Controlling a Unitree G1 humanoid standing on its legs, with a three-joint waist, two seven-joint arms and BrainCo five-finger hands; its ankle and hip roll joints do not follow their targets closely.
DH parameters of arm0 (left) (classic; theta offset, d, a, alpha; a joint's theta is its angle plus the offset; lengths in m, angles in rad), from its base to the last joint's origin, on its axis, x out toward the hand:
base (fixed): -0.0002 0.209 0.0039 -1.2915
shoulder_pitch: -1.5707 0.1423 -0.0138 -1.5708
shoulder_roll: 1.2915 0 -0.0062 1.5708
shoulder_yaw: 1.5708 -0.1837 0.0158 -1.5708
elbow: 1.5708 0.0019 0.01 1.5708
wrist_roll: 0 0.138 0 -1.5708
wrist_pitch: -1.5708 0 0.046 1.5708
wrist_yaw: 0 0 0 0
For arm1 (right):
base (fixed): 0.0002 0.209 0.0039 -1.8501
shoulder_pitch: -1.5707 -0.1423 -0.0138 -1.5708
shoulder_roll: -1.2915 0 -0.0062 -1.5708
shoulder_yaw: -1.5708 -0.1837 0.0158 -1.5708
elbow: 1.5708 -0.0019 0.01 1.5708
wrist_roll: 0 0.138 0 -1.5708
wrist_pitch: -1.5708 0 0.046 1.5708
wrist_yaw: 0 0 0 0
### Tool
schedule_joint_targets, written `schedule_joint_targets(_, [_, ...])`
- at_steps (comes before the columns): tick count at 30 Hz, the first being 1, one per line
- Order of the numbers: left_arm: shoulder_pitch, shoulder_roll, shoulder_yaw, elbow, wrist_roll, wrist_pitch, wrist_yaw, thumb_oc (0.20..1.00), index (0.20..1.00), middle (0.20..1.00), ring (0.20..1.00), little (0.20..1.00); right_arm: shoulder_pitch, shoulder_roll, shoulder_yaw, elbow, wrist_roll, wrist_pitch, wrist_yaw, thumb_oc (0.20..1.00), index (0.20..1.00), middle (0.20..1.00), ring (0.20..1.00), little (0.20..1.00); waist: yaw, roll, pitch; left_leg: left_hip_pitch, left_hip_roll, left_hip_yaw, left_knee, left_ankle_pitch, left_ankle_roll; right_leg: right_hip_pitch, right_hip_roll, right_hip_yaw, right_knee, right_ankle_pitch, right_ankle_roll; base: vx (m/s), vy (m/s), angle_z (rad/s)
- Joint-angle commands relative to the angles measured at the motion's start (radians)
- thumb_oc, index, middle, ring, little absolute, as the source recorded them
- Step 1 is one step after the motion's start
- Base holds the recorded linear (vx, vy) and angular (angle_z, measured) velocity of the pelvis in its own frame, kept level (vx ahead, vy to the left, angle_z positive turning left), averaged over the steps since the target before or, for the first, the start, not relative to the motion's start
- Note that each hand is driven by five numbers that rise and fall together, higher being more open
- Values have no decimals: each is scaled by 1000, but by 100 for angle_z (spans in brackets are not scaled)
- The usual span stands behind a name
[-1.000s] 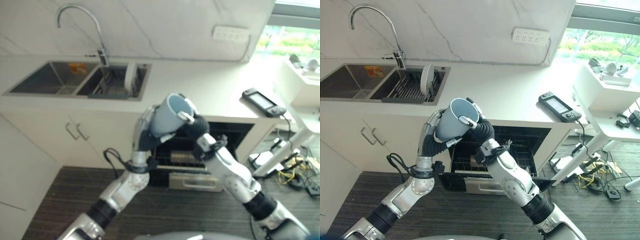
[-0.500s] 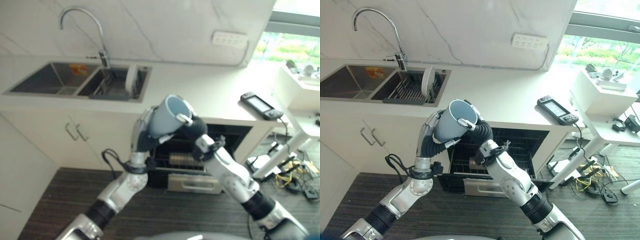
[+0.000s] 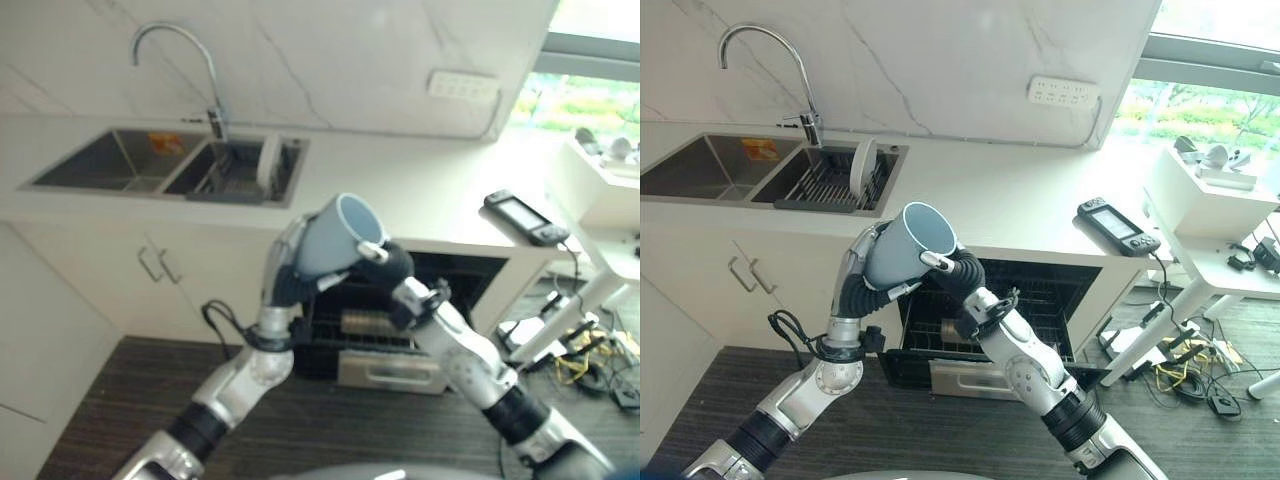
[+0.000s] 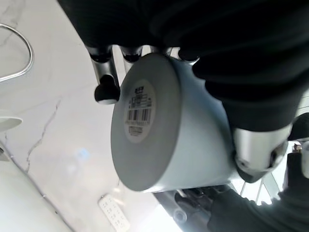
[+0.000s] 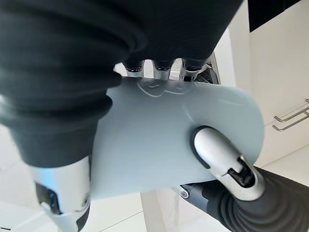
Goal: Place the dishes in the dishwasher.
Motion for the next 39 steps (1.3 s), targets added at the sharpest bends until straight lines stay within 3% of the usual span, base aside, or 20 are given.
schedule_joint_targets(1, [-115, -1, -74, 14, 16, -42, -49, 200, 200, 200, 200, 200, -80, 90, 61, -83, 13, -13, 122, 1000, 1000, 1000, 1000, 1000, 20, -37, 18, -62, 48, -99, -6, 9, -15, 94, -106, -15, 1, -76, 99, 0, 0, 0])
schedule_joint_targets(3, [-113, -3, -76, 20, 16, -42, -48, 200, 200, 200, 200, 200, -81, 88, 54, -83, 11, -13, 121, 1000, 1000, 1000, 1000, 1000, 18, -36, 18, -61, 49, -100, -6, 9, -15, 94, -106, -14, 1, -75, 99, 0, 0, 0])
schedule_joint_targets(5, [-112, -6, -72, 19, 6, -35, -59, 200, 200, 200, 200, 200, -82, 87, 50, -83, -83, -55, 93, 1000, 1000, 1000, 1000, 1000, 18, -35, 18, -63, 48, -100, -5, 9, -16, 94, -107, -14, 1, -76, 99, 0, 0, 0])
schedule_joint_targets(11, [-118, -5, -65, -9, -10, 0, -73, 200, 200, 200, 200, 200, -120, 53, 16, -109, -334, -154, -79, 1000, 1000, 1000, 1000, 1000, 11, -26, 22, -61, 43, -100, -4, 4, -13, 93, -109, -2, 1, -78, 99, 0, 0, 0])
schedule_joint_targets(29, [-125, 10, -64, -45, -35, 22, -94, 200, 200, 200, 200, 200, -149, 13, 14, -132, -413, -142, -162, 1000, 1000, 1000, 1000, 1000, 11, -22, 29, -63, 40, -104, -3, 1, -15, 92, -111, 1, 3, -80, 101, 0, 0, 0])
schedule_joint_targets(30, [-124, 11, -65, -46, -34, 21, -93, 200, 200, 200, 200, 200, -151, 13, 16, -131, -417, -140, -160, 799, 799, 799, 799, 799, 12, -22, 30, -64, 41, -104, -2, 1, -15, 92, -112, 1, 3, -80, 101, 0, 0, 0])
schedule_joint_targets(31, [-124, 11, -67, -46, -34, 21, -92, 200, 200, 200, 200, 200, -153, 11, 17, -131, -429, -143, -166, 200, 200, 200, 200, 200, 12, -22, 30, -64, 42, -103, -1, 1, -15, 92, -112, 0, 3, -81, 101, 0, 0, 0])
schedule_joint_targets(39, [-127, 10, -75, -47, -30, 23, -90, 200, 200, 200, 200, 200, -164, 7, 28, -136, -431, -144, -170, 200, 200, 200, 200, 200, 14, -24, 30, -64, 41, -104, -2, -1, -14, 93, -111, -1, 2, -82, 100, 0, 0, 0])
